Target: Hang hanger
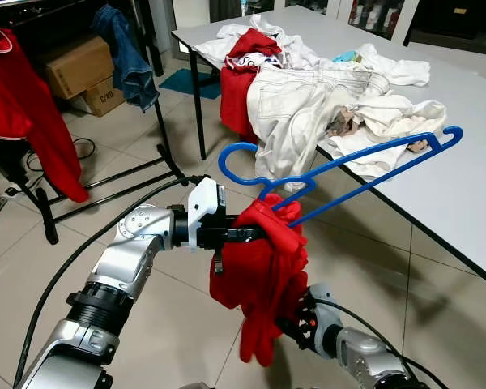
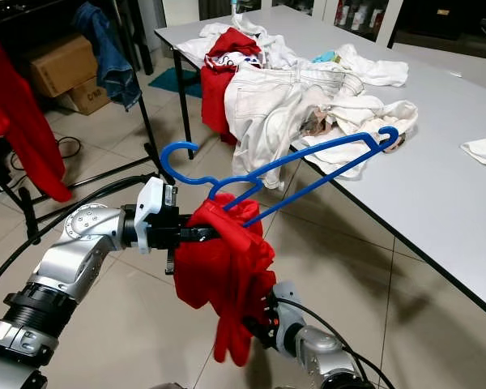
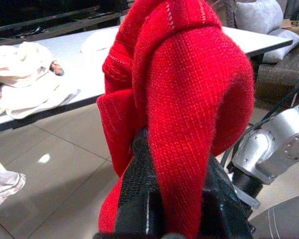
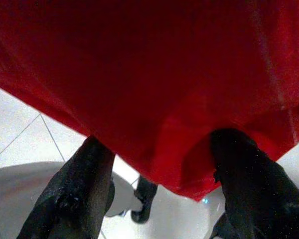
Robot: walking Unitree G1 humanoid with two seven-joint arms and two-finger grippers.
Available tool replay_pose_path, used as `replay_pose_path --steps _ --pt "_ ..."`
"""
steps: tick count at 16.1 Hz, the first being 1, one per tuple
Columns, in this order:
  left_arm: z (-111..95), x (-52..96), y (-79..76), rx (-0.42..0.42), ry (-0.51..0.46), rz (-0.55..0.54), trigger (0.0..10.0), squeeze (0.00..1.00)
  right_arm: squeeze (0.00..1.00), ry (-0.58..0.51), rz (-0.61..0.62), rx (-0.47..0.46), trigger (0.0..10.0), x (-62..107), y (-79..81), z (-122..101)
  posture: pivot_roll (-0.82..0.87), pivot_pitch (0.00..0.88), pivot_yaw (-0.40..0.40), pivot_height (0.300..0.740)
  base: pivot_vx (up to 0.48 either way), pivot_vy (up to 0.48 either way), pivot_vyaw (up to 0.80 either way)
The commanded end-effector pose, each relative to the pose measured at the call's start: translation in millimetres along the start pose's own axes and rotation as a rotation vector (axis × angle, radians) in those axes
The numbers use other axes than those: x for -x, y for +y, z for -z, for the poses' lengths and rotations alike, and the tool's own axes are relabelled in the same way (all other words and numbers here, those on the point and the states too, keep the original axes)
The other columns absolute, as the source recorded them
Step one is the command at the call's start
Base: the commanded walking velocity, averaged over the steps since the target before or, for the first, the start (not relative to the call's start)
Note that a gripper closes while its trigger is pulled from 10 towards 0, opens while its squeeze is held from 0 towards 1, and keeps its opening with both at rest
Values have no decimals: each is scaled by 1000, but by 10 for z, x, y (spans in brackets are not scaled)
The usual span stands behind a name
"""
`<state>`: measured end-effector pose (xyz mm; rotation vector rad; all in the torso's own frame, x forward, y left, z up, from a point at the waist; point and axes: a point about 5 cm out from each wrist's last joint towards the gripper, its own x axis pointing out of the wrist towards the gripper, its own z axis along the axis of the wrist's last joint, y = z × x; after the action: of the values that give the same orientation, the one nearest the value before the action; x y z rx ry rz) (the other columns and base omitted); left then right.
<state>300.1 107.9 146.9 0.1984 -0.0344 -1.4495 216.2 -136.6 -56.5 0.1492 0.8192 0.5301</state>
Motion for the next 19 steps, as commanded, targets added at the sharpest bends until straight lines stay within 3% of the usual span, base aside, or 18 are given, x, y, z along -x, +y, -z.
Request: replay_pose_path --steps 1,2,3,9,13,19 --pt "-99 3 39 -45 -23 -10 10000 0 0 4 6 -6 10000 -14 10 1 -88 0 32 740 0 0 0" --pt "-109 1 44 -47 -26 -12 10000 0 0 7 1 -5 4510 -23 30 17 -87 0 31 740 0 0 0" --pt "-115 2 47 -48 -27 -13 10000 0 0 3 -4 -5 0 -26 39 15 -87 0 31 740 0 0 0" --pt "-122 -7 45 -48 -33 -12 10000 0 0 -60 -29 -13 0 -23 37 -66 -91 0 34 740 0 0 0" --pt "-112 -2 45 -45 -31 -18 10000 0 0 -81 16 -30 0 15 -29 -45 -92 0 32 740 0 0 0" --pt "-110 -11 67 -47 -50 -61 10000 0 0 -217 206 -94 0 120 -288 -243 -91 0 26 740 0 0 0"
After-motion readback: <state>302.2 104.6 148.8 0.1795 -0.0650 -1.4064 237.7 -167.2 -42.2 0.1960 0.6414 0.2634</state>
